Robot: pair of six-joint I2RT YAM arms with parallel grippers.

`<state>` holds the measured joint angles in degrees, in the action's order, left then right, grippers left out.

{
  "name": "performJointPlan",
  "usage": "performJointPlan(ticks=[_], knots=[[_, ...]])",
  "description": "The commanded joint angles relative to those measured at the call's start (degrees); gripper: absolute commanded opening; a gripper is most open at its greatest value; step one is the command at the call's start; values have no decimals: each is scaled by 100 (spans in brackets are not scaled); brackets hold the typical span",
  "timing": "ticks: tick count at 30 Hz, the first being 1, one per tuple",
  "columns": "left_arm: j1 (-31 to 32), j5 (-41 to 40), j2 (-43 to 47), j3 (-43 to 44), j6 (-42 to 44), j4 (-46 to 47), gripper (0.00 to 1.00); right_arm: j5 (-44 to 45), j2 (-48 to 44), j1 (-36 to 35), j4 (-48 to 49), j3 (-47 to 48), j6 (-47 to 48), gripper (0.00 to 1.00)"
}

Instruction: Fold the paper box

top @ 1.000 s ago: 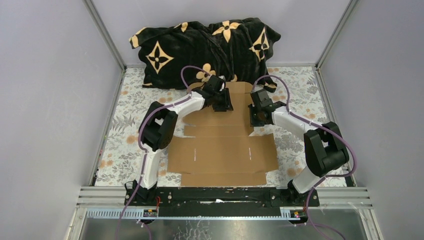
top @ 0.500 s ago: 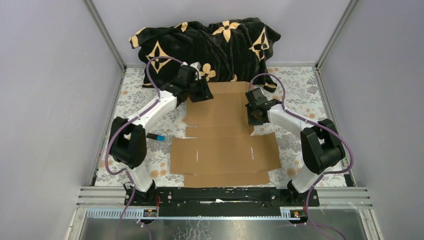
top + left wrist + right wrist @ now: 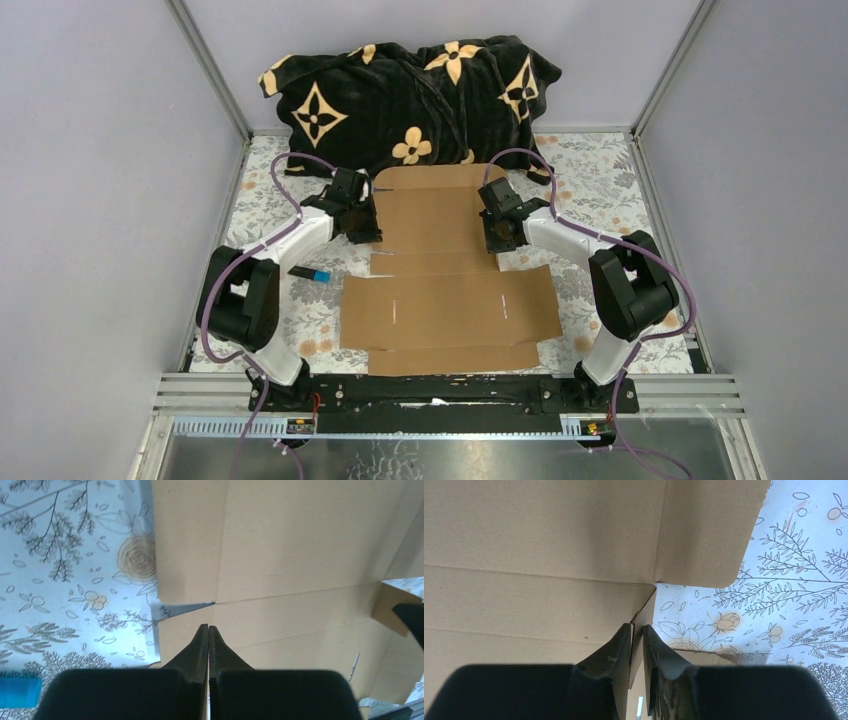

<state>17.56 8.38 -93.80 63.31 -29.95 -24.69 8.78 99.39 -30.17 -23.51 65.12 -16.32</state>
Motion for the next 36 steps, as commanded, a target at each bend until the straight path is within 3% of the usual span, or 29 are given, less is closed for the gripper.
performJointPlan(ticks=[1,9,19,29,36], knots=[[-51,-438,254,-232,182,-54,0,-61,1,-62,35,196,-45,22],[-60,-1323,373,-428,333,-283,0,-142,43,-62,123,123,-99,22],[-69,-1621,132,-698,225,-287,0,-246,80,-75,192,115,-177,22],[10,-1211,-334,-855,83,57,0,-307,80,-77,285,18,-228,23],[210,-985,-127,-955,-89,141,0,-344,81,-74,326,-27,-247,23]])
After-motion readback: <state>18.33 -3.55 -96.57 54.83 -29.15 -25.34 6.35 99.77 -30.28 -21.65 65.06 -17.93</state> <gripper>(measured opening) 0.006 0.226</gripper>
